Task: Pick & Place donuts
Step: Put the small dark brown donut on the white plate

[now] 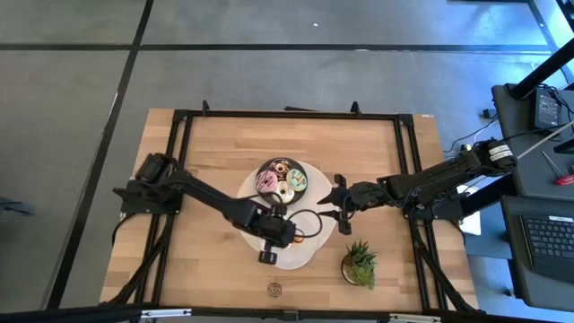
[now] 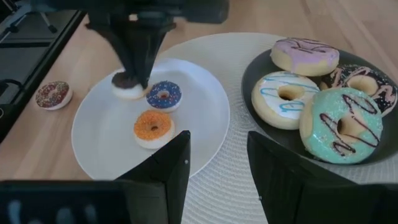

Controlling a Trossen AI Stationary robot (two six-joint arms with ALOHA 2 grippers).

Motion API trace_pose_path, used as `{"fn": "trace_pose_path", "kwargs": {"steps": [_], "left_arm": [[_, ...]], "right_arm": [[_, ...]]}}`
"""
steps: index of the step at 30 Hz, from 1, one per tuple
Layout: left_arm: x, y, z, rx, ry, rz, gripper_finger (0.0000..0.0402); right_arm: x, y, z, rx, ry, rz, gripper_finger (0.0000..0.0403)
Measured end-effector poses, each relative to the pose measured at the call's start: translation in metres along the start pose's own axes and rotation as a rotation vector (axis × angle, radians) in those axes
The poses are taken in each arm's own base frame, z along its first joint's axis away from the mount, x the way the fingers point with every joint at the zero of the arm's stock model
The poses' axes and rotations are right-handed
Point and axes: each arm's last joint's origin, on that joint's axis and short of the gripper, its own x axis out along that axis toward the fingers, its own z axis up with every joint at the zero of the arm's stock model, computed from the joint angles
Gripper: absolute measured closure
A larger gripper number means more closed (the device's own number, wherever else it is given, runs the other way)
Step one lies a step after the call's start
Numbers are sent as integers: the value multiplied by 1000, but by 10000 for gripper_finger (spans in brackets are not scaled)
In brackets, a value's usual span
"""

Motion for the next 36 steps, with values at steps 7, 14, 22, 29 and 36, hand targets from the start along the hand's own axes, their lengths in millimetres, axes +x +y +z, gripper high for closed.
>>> {"fn": "trace_pose_path", "kwargs": {"steps": [7, 14, 22, 29, 36], "left_arm": [[15, -7, 9, -3, -8, 10, 394], [28, -13, 3, 4, 26, 10, 393], [28, -18, 2, -4, 30, -5, 393], [28, -20, 1, 0, 30, -6, 393], [29, -21, 1, 2, 30, -6, 387]], "right_arm": [[0, 0, 0, 1, 0, 0, 242], [0, 0, 0, 1, 0, 1, 242], [0, 0, 0, 1, 1, 1, 242], [0, 0, 0, 2, 0, 1, 242], [0, 0, 0, 2, 0, 1, 242]]}}
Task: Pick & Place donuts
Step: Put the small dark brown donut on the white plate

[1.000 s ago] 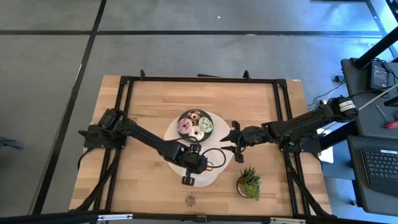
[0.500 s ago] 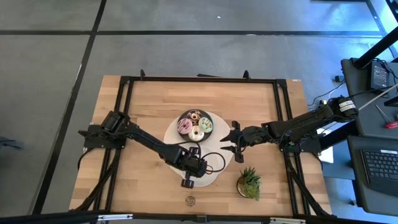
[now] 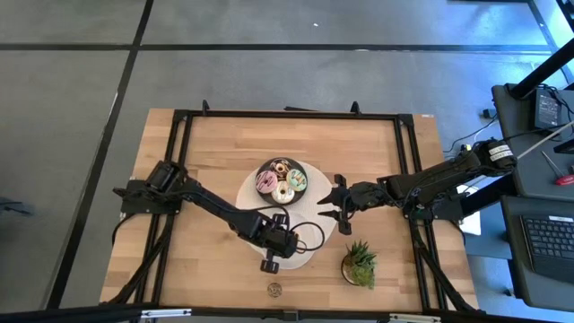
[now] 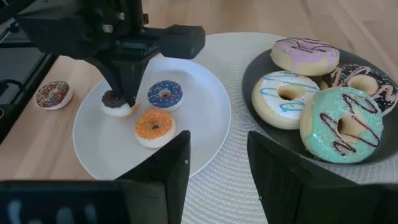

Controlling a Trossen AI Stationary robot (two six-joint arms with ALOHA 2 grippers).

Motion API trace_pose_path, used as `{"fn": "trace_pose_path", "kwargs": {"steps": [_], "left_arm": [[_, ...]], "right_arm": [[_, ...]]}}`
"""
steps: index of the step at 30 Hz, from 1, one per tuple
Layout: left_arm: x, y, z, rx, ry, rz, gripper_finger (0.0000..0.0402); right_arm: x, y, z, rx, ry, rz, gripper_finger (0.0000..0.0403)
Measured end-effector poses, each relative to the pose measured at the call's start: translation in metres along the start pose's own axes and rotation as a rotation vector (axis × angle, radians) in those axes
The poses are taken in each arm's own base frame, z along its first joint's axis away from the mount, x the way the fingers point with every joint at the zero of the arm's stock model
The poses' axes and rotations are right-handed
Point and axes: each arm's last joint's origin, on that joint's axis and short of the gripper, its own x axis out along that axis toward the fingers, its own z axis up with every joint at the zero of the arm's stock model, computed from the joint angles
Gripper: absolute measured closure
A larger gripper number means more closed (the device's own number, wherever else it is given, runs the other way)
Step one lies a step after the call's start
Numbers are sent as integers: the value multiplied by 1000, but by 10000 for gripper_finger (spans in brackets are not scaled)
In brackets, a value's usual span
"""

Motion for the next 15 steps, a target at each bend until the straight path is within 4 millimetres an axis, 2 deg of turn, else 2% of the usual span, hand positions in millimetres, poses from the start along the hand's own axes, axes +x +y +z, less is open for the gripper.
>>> {"fn": "trace_pose_path", "kwargs": {"steps": [7, 15], "left_arm": [[5, 0, -1, 2, 1, 8, 388], [5, 0, -1, 2, 2, 9, 371]], "right_arm": [[0, 0, 0, 0, 1, 0, 242], [0, 0, 0, 0, 3, 0, 242]]}}
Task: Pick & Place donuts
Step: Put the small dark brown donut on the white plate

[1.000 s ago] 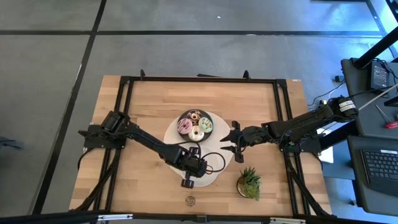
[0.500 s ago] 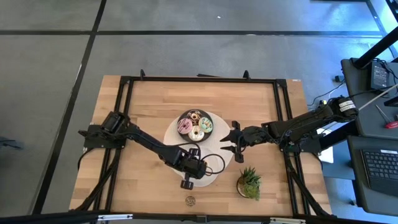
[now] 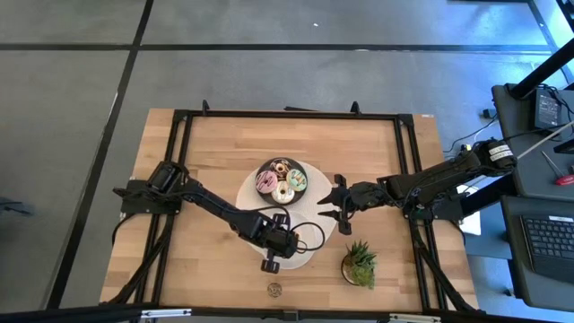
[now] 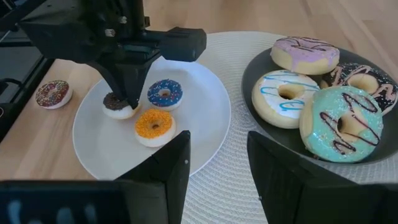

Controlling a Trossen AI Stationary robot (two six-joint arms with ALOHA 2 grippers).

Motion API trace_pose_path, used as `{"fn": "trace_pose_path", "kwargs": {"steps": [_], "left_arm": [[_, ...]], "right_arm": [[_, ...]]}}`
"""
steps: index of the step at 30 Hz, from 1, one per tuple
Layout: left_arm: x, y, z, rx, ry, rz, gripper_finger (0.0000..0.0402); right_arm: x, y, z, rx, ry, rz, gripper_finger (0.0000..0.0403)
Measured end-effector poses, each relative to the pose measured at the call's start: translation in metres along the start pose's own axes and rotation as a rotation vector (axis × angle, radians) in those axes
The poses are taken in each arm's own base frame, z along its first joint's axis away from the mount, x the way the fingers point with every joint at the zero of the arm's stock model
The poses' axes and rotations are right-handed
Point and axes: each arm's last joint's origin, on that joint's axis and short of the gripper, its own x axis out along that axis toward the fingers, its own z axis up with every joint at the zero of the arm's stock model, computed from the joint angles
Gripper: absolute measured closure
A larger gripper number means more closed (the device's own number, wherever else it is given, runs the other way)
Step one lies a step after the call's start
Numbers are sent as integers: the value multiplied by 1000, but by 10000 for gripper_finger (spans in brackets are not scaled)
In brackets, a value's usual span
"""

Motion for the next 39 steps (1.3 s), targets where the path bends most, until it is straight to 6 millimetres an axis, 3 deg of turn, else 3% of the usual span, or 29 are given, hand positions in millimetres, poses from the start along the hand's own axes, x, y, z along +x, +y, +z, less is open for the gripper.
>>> {"fn": "trace_pose_path", "kwargs": {"steps": [17, 32, 39], "left_arm": [[0, 1, 0, -45, 10, -15, 355], [0, 10, 0, -101, 35, -41, 271], [-3, 13, 1, -110, 28, -39, 254]], "right_arm": [[0, 0, 0, 0, 1, 0, 242], [0, 0, 0, 0, 1, 0, 242], [0, 0, 0, 0, 1, 0, 242]]}}
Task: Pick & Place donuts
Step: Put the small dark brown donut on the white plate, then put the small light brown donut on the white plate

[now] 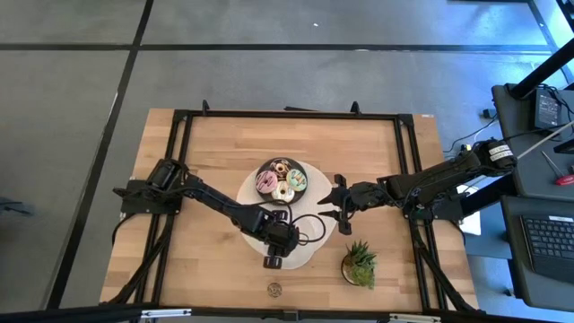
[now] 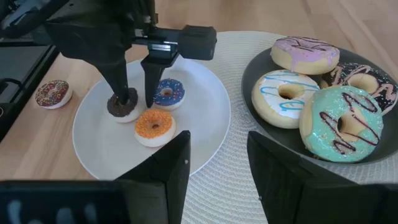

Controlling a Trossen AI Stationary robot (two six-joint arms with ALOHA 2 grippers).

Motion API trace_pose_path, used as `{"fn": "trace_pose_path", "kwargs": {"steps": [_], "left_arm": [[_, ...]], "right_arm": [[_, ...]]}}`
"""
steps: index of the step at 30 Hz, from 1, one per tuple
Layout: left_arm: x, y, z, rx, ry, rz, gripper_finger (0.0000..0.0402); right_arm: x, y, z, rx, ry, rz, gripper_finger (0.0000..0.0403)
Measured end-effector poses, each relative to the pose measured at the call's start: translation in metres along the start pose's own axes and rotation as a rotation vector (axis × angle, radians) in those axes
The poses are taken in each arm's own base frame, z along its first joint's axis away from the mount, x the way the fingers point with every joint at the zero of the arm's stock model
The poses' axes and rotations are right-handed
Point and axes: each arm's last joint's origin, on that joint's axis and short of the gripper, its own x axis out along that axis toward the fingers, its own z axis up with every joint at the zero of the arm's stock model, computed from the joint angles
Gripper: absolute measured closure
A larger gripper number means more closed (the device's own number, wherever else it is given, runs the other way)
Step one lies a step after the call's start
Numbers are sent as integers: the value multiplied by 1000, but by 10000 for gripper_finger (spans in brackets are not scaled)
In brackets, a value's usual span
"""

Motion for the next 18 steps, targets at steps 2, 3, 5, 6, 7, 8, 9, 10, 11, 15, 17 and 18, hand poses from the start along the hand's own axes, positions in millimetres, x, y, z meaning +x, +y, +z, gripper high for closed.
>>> {"fn": "trace_pose_path", "kwargs": {"steps": [2, 3, 5, 6, 7, 8, 9, 10, 11, 15, 17, 18], "left_arm": [[0, 0, 0, 0, 1, 0, 253], [0, 0, 0, 0, 0, 0, 253], [0, 0, 0, 0, 1, 0, 254], [-1, 0, 0, 0, 0, 0, 255], [-3, 0, 0, 0, -1, 0, 256], [-4, 0, 1, -3, -9, -1, 257], [-8, 1, 2, -6, -15, 3, 258], [-10, 2, 2, -7, -12, 9, 258], [-13, 2, 3, -8, -19, 6, 257], [-29, 0, 6, -13, -56, -11, 254], [-38, -4, 8, -45, -82, -28, 254], [-41, -7, 8, -63, -94, -38, 254]], "right_arm": [[0, 0, 0, 0, 0, 0, 242], [0, 0, 0, 0, 0, 0, 242], [0, 0, 0, 0, 0, 0, 242], [0, 0, 0, 0, 0, 0, 242], [0, 0, 0, 0, 0, 0, 242], [0, 0, 0, 0, 0, 0, 242], [0, 0, 0, 0, 0, 0, 242], [0, 0, 0, 0, 0, 0, 242], [0, 0, 0, 0, 0, 0, 242], [0, 0, 0, 0, -1, 0, 242], [0, 0, 0, 0, -1, 0, 242], [0, 0, 0, 0, -1, 0, 242]]}}
